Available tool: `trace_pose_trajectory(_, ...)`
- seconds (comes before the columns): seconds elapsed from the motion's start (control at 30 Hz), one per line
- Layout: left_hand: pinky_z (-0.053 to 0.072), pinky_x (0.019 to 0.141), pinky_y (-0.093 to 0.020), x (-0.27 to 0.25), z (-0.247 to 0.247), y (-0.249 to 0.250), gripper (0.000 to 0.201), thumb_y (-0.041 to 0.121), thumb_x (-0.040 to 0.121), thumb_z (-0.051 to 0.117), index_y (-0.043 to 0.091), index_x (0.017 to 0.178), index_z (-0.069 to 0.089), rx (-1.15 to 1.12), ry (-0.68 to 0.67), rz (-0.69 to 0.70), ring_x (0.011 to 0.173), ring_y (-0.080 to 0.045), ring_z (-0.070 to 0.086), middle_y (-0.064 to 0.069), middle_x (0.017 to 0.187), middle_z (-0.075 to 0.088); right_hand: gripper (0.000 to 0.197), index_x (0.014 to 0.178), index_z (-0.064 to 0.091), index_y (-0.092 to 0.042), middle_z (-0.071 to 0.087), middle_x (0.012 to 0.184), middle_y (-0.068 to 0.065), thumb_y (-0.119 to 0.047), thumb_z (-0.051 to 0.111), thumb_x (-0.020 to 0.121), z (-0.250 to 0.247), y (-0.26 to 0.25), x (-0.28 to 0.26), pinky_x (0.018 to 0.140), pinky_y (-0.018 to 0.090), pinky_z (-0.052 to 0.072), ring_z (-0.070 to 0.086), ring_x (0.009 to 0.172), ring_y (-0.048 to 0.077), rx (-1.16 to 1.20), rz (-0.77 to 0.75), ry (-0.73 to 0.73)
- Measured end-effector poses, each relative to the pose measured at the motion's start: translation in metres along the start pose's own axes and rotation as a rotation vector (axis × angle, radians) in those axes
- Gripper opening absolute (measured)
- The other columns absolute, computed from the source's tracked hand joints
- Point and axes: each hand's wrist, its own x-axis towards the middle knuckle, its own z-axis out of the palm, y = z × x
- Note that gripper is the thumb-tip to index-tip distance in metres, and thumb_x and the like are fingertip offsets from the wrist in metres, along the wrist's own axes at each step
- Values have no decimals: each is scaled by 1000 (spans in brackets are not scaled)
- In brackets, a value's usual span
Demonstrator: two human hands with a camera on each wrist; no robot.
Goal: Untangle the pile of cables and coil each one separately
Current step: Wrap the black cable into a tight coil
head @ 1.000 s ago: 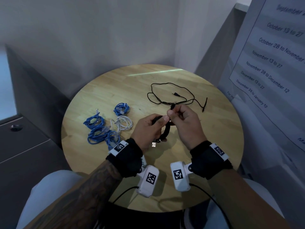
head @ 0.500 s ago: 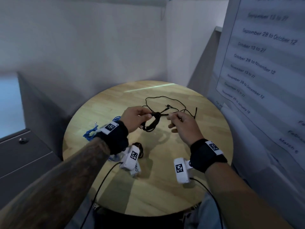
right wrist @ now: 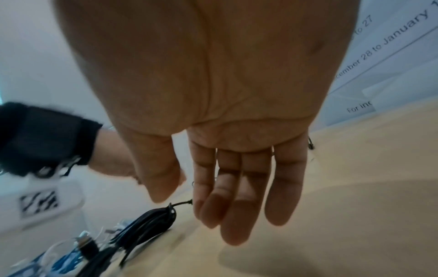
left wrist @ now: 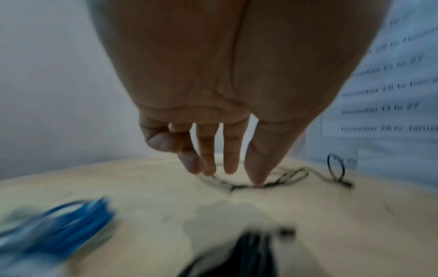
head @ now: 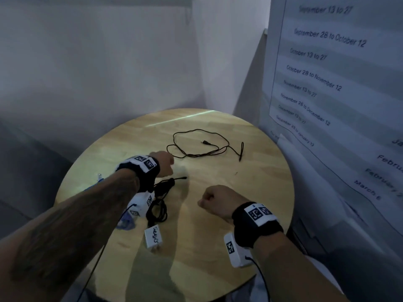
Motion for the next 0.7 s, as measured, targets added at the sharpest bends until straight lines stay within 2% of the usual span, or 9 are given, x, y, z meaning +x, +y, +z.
trace_pose_trajectory(0.07, 42, 100, -35, 20, -21, 14, 41, 30, 96, 57, 14, 134, 52, -103, 105, 37, 123, -30, 50, -9, 141, 49, 31, 105, 65, -20, 64, 110, 0, -48, 56, 97, -4, 4, 4, 90, 39, 52, 60, 100, 21, -52, 9, -16)
trace_pose_trajectory(0.17, 44, 100, -37, 54, -42, 46, 37, 28, 97, 56, 12, 130, 56, -229, 192, 63, 120, -31, 53, -10, 136, 52, 31, 105, 64, -19, 63, 109, 1, -48, 55, 97, -12, 12, 9, 91, 41, 52, 60, 99, 22, -34, 23, -3)
trace_pose_trajectory(0.27, 40, 100, -33, 88, -42, 75, 39, 19, 97, 51, 16, 136, 51, -250, 220, 81, 125, -29, 51, -7, 144, 46, 27, 101, 64, -20, 64, 103, 1, -45, 56, 95, -22, 20, 12, 87, 40, 54, 61, 94, 23, 31, 48, 67)
trace_pose_trajectory(0.33, 37, 103, -31, 109, -34, 92, 51, 7, 95, 49, 19, 144, 42, -256, 188, 135, 133, -27, 44, -3, 153, 36, 26, 98, 63, -20, 65, 98, 1, -44, 55, 94, -28, 24, 12, 81, 38, 53, 63, 89, 24, 75, 56, 100)
trace_pose_trajectory(0.43, 31, 111, -37, 132, -20, 113, 70, -3, 92, 49, 21, 153, 26, -128, 14, 233, 142, -32, 30, -6, 161, 20, 27, 95, 62, -18, 67, 92, 4, -44, 55, 92, -30, 27, 12, 78, 39, 54, 64, 86, 25, 131, 42, 117)
trace_pose_trajectory(0.5, 39, 105, -42, 141, -13, 121, 59, 2, 93, 50, 19, 148, 38, -3, 11, 251, 133, -39, 42, -13, 151, 33, 28, 92, 62, -19, 66, 91, 2, -45, 55, 91, -32, 27, 13, 78, 41, 54, 64, 84, 24, 133, 25, 126)
trace_pose_trajectory(0.53, 43, 96, -38, 142, -12, 122, 50, 5, 94, 50, 18, 142, 46, 19, 35, 259, 124, -39, 49, -15, 142, 41, 27, 91, 62, -19, 66, 91, 1, -46, 55, 90, -34, 28, 13, 79, 41, 55, 64, 84, 23, 131, 26, 135)
trace_pose_trajectory(0.6, 42, 86, -33, 139, -14, 123, 36, 8, 96, 48, 14, 130, 59, 56, 81, 297, 113, -35, 55, -15, 129, 53, 26, 92, 63, -20, 67, 91, 0, -44, 55, 90, -37, 28, 11, 80, 42, 56, 63, 84, 22, 141, 31, 163)
trace_pose_trajectory(0.7, 45, 89, -32, 120, -32, 123, 27, 9, 92, 51, 10, 109, 72, -94, 254, 309, 106, -33, 61, -14, 115, 63, 21, 96, 63, -23, 66, 94, -3, -43, 56, 91, -43, 26, 9, 80, 40, 55, 63, 87, 22, 154, 18, 265)
